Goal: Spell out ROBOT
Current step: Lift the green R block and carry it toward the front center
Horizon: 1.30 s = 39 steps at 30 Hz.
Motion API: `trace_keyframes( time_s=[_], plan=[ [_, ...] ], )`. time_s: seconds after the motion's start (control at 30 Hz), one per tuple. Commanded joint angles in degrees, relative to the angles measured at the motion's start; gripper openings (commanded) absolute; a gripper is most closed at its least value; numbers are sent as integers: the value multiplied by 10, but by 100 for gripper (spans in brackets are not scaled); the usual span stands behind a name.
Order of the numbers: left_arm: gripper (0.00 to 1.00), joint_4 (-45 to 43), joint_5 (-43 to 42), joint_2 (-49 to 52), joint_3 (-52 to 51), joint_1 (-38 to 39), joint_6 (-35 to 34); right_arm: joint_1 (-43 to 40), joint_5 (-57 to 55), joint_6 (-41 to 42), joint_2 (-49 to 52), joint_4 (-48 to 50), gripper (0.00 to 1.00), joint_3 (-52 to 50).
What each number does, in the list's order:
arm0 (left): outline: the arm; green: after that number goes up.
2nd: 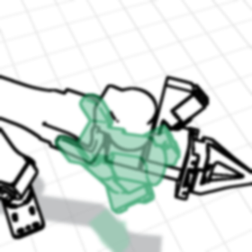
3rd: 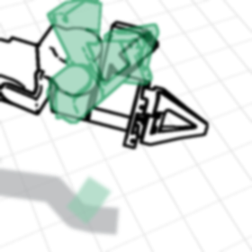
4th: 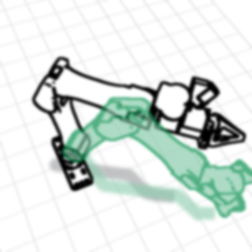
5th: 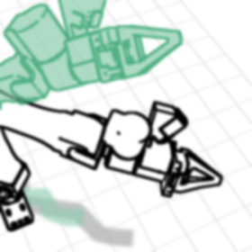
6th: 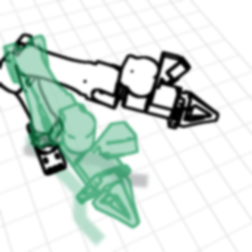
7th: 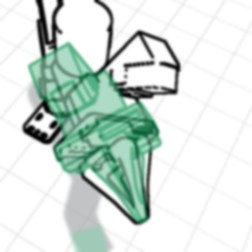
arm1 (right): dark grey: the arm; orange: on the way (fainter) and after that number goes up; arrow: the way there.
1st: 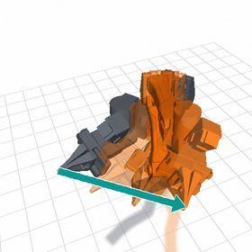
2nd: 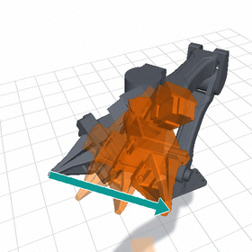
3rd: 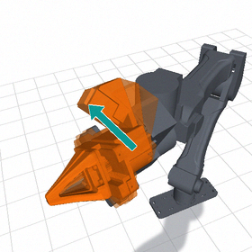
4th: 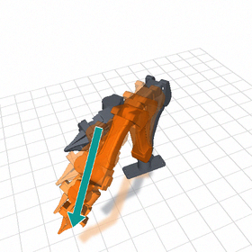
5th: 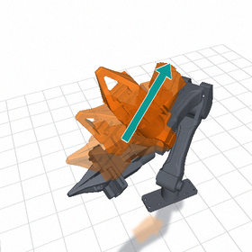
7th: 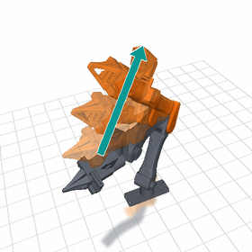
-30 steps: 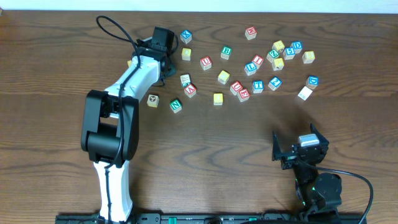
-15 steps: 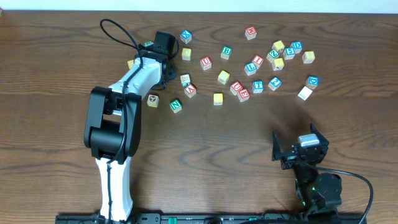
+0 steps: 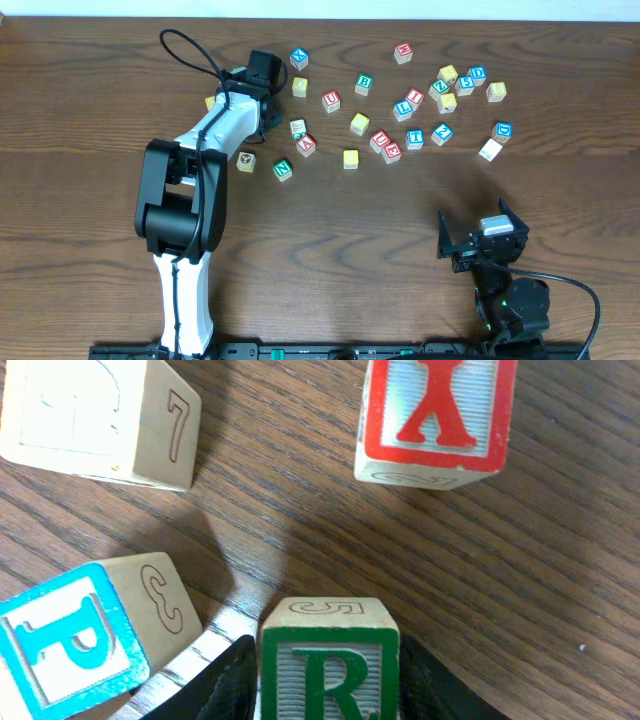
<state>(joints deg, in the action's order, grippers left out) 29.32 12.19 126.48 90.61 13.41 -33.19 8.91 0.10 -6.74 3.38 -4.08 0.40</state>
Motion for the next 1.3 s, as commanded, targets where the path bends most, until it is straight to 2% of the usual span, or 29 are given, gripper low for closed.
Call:
trace_keyframes(
  time_s=[0.0, 0.03, 0.1, 0.13, 0.4, 0.57, 0.73, 0.9, 1.03, 1.27],
  plan=[
    [43, -3, 14, 3, -5, -5, -1, -3, -1, -6, 0, -2, 99, -1],
    [42, -3, 14, 3, -5, -5, -1, -3, -1, -6, 0, -2, 99, -1],
    [30, -3, 14, 3, -5, -5, -1, -3, -1, -6, 0, -2, 99, -1],
    [27, -3, 14, 3, -5, -5, -1, -3, -1, -6, 0, -2, 99, -1],
    [19, -3, 14, 3, -5, -5, -1, -3, -1, -6, 0, -2, 99, -1],
    [8, -3, 14, -8, -2, -5, 3, -3, -1, -6, 0, -2, 99, -1],
    [8, 1, 14, -58, 8, -5, 42, -3, -1, -6, 0, -2, 99, -1],
    [8, 27, 0, -146, 8, -4, 112, -3, -1, -6, 0, -2, 99, -1],
    [8, 101, -54, -250, 8, -4, 172, -3, -1, -6, 0, -2, 99, -1],
    [8, 211, -128, -403, 8, -4, 184, -3, -1, -6, 0, -2, 99, -1]
  ],
)
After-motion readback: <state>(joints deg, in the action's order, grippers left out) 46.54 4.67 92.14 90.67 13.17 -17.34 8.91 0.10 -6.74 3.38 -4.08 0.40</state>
